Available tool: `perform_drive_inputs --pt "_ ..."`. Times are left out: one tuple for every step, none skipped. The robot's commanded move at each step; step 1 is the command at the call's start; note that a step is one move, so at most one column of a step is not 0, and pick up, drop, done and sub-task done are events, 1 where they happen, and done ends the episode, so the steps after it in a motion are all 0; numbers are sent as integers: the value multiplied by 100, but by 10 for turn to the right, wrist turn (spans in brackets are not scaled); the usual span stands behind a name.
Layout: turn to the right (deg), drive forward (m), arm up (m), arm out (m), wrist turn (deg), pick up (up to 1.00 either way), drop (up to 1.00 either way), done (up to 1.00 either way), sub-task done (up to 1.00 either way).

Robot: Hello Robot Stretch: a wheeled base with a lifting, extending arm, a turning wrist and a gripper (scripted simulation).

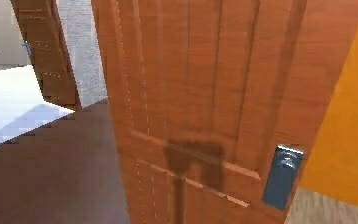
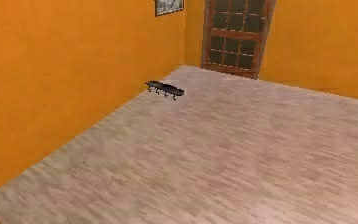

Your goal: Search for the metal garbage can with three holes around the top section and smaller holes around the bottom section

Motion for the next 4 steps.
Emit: perform_drive_inputs --pt "-330 0 0 0 0 0 0 0 0" --pt "0 65 0 0 0 0 0 0 0" --pt "-90 0 0 0 0 0 0 0 0" --pt "0 45 0 0 0 0 0 0 0"
